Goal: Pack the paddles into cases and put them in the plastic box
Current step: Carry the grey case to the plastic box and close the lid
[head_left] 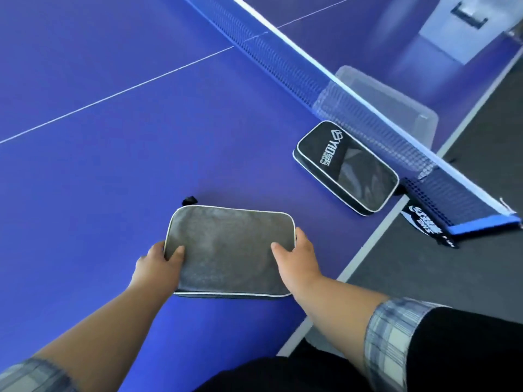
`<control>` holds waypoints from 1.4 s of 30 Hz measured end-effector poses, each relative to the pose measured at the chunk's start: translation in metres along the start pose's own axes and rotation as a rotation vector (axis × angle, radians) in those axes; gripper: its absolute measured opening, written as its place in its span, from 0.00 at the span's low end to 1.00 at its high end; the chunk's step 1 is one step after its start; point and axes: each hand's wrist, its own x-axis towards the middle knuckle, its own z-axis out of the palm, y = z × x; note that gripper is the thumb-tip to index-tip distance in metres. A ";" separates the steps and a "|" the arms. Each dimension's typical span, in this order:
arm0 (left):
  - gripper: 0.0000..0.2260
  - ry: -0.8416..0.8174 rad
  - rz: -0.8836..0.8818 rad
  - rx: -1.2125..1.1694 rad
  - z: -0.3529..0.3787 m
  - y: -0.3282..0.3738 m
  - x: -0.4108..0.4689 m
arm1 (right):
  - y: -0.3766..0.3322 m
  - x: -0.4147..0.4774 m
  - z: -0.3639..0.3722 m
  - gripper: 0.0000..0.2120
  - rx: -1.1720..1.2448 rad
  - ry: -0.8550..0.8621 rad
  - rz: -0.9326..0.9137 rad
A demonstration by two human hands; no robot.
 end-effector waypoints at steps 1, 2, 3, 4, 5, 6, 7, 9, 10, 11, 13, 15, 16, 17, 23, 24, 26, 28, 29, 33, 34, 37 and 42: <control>0.19 -0.013 -0.008 -0.019 0.003 0.003 -0.003 | 0.002 -0.005 0.000 0.31 0.063 -0.020 0.022; 0.20 -0.029 -0.014 -0.041 0.005 0.005 -0.007 | 0.002 -0.010 0.000 0.29 0.120 -0.012 0.040; 0.20 -0.044 -0.011 -0.064 0.006 0.007 -0.012 | 0.001 -0.014 -0.001 0.25 0.181 0.006 0.061; 0.20 -0.052 -0.001 -0.088 0.006 0.009 -0.017 | -0.001 -0.017 -0.003 0.20 0.236 0.022 0.088; 0.20 -0.049 0.012 -0.113 0.005 0.011 -0.023 | -0.002 -0.021 -0.007 0.16 0.286 0.030 0.116; 0.20 -0.044 0.032 -0.135 0.003 0.014 -0.029 | -0.002 -0.023 -0.013 0.12 0.334 0.033 0.141; 0.20 -0.042 0.059 -0.151 0.001 0.018 -0.035 | 0.000 -0.026 -0.019 0.11 0.379 0.032 0.168; 0.20 -0.048 0.128 -0.182 -0.003 0.028 -0.049 | 0.008 -0.035 -0.033 0.12 0.466 0.013 0.217; 0.20 -0.051 0.162 -0.189 -0.005 0.034 -0.055 | 0.014 -0.040 -0.040 0.13 0.506 -0.002 0.223; 0.20 -0.052 0.187 -0.185 -0.007 0.041 -0.061 | 0.019 -0.044 -0.047 0.13 0.532 -0.013 0.213; 0.20 -0.046 0.209 -0.162 -0.010 0.056 -0.071 | 0.025 -0.051 -0.059 0.14 0.547 -0.021 0.149; 0.20 -0.035 0.234 -0.148 -0.010 0.069 -0.081 | 0.028 -0.058 -0.070 0.16 0.552 -0.034 0.083; 0.20 -0.025 0.242 -0.142 -0.010 0.075 -0.084 | 0.026 -0.060 -0.075 0.16 0.555 -0.044 0.061; 0.20 -0.011 0.253 -0.132 -0.010 0.081 -0.087 | 0.025 -0.063 -0.081 0.16 0.565 -0.053 0.049; 0.20 0.037 0.378 -0.056 0.007 0.136 -0.095 | 0.026 -0.058 -0.120 0.27 0.641 -0.004 0.017; 0.20 0.039 0.402 -0.050 0.014 0.149 -0.094 | 0.026 -0.050 -0.128 0.25 0.673 0.019 0.025; 0.20 0.045 0.440 -0.034 0.030 0.180 -0.089 | 0.027 -0.027 -0.147 0.23 0.762 0.046 0.059; 0.19 0.041 0.466 -0.007 0.049 0.211 -0.082 | 0.026 0.000 -0.167 0.21 0.859 0.058 0.110; 0.18 0.038 0.473 0.008 0.059 0.226 -0.079 | 0.025 0.013 -0.178 0.20 0.890 0.058 0.135; 0.17 0.025 0.472 0.008 0.096 0.279 -0.061 | 0.020 0.069 -0.215 0.20 0.889 0.027 0.239; 0.17 0.030 0.470 0.018 0.104 0.292 -0.055 | 0.019 0.082 -0.222 0.22 0.877 0.013 0.267; 0.15 0.038 0.457 0.060 0.123 0.325 -0.033 | 0.015 0.122 -0.236 0.24 0.837 -0.017 0.322; 0.14 0.036 0.461 0.135 0.145 0.365 0.008 | 0.009 0.165 -0.238 0.31 0.758 0.000 0.405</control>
